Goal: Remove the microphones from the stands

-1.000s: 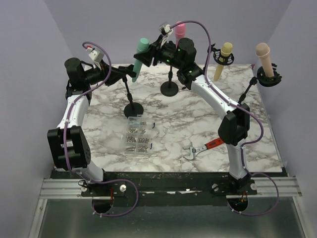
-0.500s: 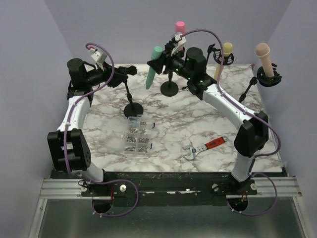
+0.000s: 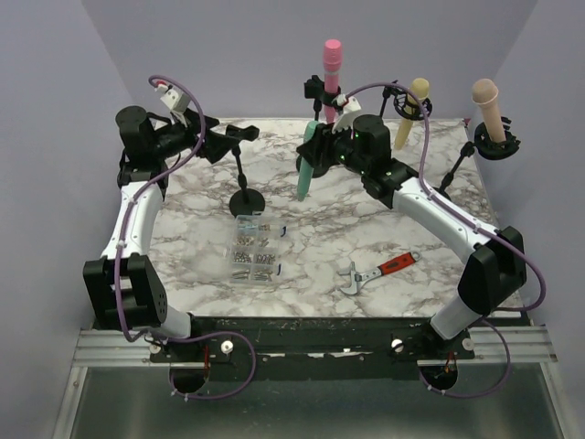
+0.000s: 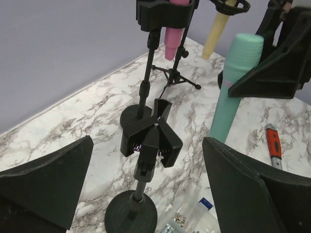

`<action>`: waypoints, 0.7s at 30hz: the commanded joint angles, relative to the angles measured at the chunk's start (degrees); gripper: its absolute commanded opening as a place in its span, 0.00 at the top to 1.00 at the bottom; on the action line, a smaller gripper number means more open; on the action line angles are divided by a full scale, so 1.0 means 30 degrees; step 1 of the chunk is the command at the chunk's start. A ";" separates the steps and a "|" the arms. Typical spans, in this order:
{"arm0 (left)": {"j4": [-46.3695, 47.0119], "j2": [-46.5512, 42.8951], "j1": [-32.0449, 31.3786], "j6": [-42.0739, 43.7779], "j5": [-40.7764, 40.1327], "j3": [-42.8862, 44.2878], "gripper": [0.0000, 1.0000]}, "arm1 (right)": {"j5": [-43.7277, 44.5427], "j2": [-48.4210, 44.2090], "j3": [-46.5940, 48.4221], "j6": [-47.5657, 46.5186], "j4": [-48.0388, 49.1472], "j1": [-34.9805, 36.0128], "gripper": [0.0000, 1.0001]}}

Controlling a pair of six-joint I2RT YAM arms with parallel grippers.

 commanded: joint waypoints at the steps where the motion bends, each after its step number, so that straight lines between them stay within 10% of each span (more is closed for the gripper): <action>1: -0.1579 -0.1617 -0.0091 -0.0335 -0.1407 0.1364 0.01 | 0.1490 -0.0723 -0.0506 0.1179 -0.2382 0.0104 0.99; 10: -0.8913 -0.4621 -0.0120 -0.4550 -0.8465 0.3140 0.02 | 0.1989 0.0137 -0.0432 0.2868 -0.7932 0.0100 0.99; 21: -0.9442 -0.8598 -0.1478 -0.4019 -1.2115 0.0400 0.02 | 0.0190 0.3562 0.0448 0.3904 -1.0730 0.0115 0.99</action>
